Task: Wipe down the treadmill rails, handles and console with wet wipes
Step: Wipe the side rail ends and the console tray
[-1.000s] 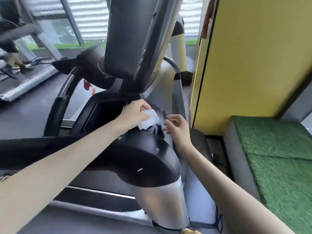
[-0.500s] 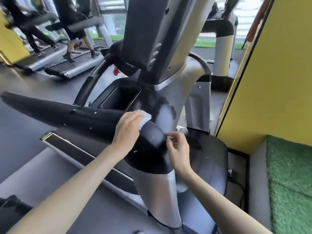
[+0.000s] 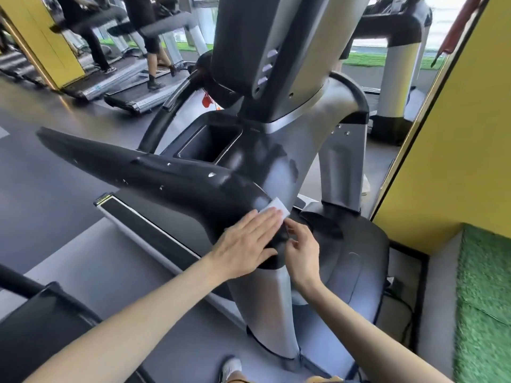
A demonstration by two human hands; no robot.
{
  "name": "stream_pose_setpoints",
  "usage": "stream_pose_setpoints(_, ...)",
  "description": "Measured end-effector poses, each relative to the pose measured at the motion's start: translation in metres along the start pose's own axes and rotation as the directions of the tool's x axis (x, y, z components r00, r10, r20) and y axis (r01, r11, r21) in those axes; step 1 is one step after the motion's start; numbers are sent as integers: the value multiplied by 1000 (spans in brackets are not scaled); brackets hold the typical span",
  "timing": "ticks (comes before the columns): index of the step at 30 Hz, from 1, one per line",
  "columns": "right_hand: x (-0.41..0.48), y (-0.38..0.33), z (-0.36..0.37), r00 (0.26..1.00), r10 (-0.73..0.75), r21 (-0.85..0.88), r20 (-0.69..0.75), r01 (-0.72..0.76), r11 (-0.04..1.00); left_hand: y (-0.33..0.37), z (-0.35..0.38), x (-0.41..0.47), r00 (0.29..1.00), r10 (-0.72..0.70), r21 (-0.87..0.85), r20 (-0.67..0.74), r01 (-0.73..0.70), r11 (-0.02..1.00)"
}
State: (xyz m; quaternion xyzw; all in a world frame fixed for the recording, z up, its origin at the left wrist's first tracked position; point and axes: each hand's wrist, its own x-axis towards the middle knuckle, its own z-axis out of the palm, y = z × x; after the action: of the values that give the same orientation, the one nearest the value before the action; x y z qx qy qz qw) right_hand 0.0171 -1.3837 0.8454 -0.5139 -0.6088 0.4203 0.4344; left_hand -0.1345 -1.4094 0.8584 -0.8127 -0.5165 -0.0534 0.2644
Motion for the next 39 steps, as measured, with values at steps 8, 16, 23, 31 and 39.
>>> stream_pose_setpoints(8,2,2,-2,998,56,-7,-8,-56,998,-48,-8,-3,911,-385,-61,-149,380,923)
stream_pose_setpoints(16,17,18,-5,969,248,209,-5,-242,948,-24,5,-4,999,28,174,-30,-22,985)
stream_pose_setpoints(23,15,20,-7,927,370,494,52,-346,798,-13,3,19,950,-293,-45,-110,290,956)
stream_pose_setpoints(31,11,32,-19,944,320,251,76,-329,910,16,18,2,997,73,406,19,-74,911)
stream_pose_setpoints(39,9,33,-14,936,325,292,138,-352,889,59,50,-20,989,90,64,118,-98,993)
